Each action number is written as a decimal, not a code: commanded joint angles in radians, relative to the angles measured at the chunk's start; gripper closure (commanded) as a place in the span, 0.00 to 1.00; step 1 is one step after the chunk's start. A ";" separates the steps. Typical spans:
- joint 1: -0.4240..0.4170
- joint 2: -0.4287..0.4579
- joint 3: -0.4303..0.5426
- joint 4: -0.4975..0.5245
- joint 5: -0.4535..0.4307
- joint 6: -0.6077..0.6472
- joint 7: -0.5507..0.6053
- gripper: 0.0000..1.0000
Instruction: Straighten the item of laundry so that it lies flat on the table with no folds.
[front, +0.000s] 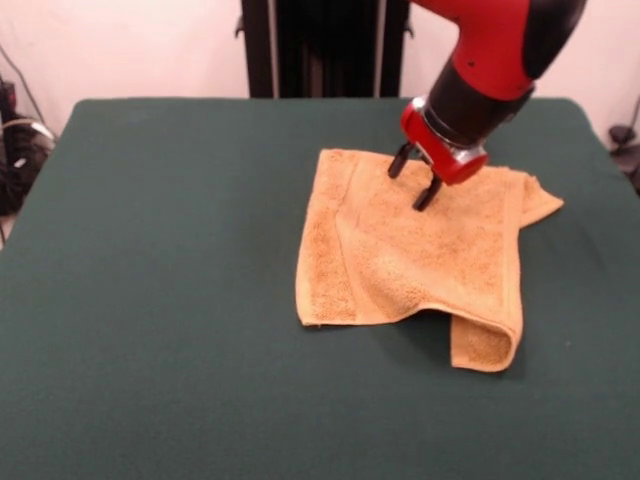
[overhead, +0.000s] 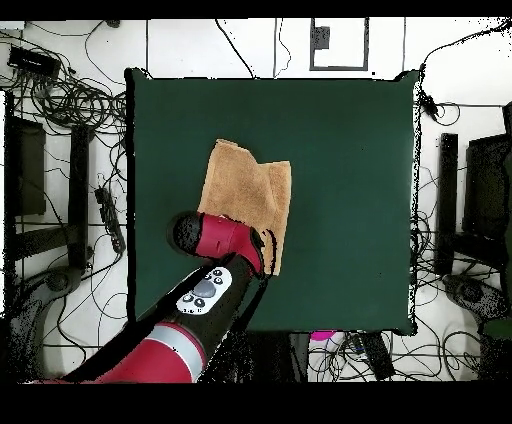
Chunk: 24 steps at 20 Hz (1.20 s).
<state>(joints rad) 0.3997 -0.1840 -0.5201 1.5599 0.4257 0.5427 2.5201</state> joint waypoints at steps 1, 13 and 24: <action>0.006 0.118 0.102 0.128 -0.042 0.146 0.150 0.00; 0.002 0.026 0.156 0.250 -0.004 0.133 0.158 0.00; 0.016 0.089 0.067 0.074 0.086 -0.230 0.280 0.00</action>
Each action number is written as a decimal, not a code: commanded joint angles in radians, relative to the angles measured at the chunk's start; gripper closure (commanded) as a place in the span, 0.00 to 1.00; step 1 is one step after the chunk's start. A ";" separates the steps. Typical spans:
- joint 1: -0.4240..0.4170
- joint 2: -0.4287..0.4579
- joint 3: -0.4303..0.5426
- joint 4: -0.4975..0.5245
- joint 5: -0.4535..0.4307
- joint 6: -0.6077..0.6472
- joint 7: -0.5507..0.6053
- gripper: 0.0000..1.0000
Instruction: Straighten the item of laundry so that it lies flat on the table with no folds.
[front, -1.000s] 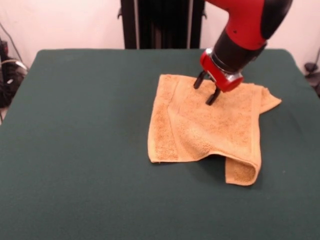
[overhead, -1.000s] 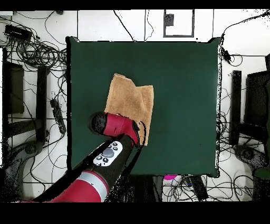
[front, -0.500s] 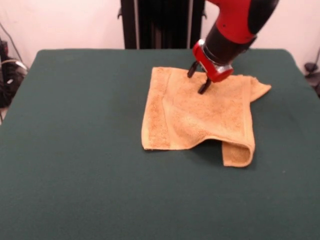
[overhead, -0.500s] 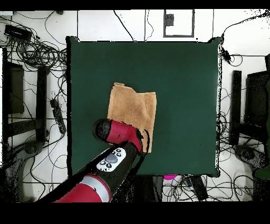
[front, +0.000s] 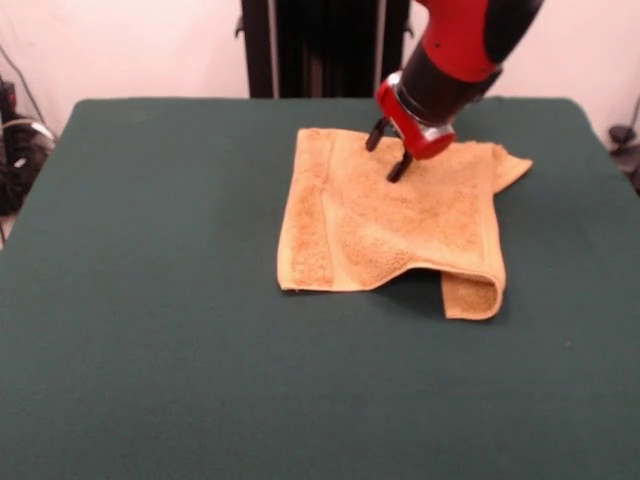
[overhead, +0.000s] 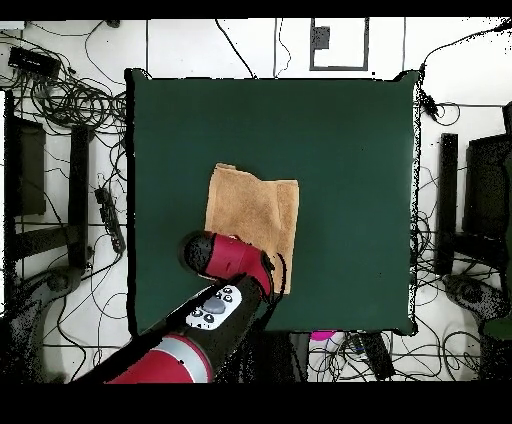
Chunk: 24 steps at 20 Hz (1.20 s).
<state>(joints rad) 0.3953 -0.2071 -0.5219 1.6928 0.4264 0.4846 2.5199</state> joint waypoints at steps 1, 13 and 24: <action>0.032 0.118 0.035 -0.088 0.090 -0.156 0.293 0.00; 0.004 0.039 -0.060 -0.253 0.112 0.055 0.263 0.00; -0.054 0.044 -0.073 -0.389 0.122 0.204 0.279 0.00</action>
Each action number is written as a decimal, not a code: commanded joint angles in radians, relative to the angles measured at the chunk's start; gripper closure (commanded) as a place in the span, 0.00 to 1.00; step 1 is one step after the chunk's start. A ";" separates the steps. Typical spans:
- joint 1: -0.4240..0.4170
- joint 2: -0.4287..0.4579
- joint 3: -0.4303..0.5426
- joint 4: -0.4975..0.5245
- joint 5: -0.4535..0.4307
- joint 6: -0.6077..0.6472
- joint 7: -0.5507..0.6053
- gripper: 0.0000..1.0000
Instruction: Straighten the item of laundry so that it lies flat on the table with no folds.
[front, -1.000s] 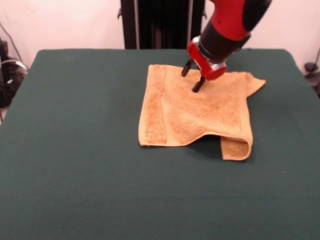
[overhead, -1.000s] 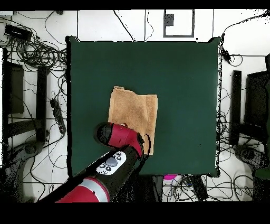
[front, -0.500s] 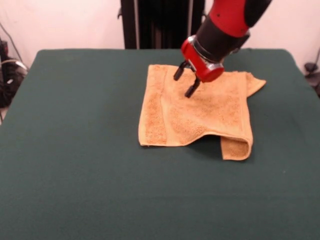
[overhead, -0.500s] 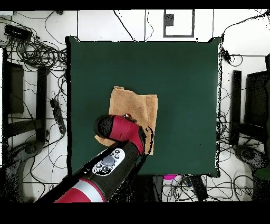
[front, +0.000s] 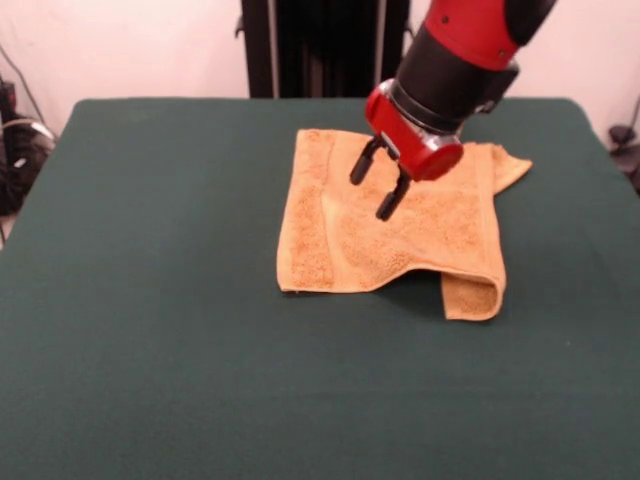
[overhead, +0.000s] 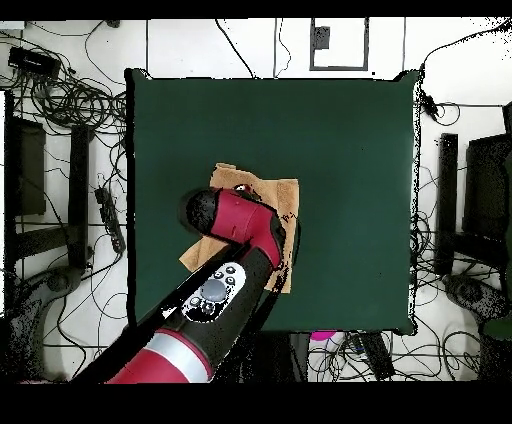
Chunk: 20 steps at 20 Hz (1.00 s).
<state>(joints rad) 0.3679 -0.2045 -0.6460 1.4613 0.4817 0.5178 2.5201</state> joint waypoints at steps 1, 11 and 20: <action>-0.027 0.054 0.045 -0.171 0.066 0.182 0.284 0.00; -0.037 0.172 0.019 -0.244 0.047 0.324 0.337 0.00; -0.046 0.277 0.051 -0.262 0.079 0.295 0.350 0.00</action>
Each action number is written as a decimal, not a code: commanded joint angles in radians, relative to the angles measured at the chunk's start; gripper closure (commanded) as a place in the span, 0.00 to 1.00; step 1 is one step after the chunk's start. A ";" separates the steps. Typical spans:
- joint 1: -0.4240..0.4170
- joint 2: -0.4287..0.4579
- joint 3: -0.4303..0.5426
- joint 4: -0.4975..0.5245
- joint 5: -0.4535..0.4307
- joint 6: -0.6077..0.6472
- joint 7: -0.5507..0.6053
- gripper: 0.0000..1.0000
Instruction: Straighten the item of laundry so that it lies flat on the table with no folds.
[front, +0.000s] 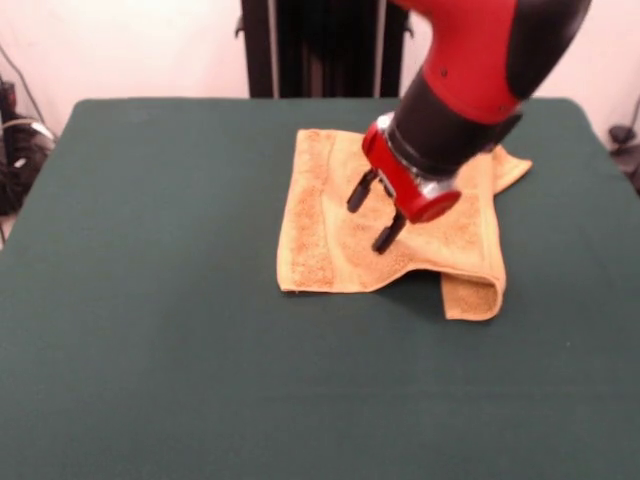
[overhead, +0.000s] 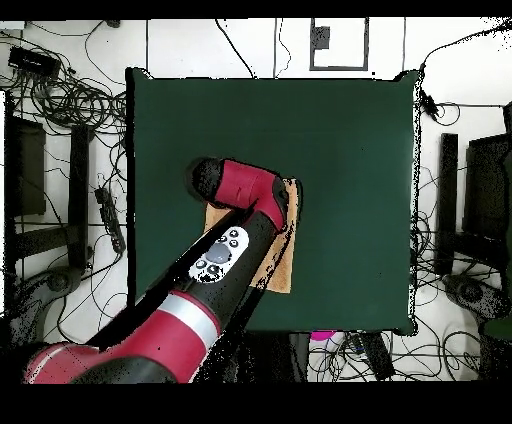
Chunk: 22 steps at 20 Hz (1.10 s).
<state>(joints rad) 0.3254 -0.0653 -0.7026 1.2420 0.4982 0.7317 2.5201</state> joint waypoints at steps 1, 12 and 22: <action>-0.005 0.151 0.110 -0.047 0.066 0.076 0.348 0.00; -0.019 0.265 0.089 -0.102 0.082 0.092 0.345 0.00; 0.003 0.381 -0.032 -0.128 0.085 -0.097 0.394 0.00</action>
<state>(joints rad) 0.3403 0.0879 -0.7963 1.1501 0.5435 0.7919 2.5295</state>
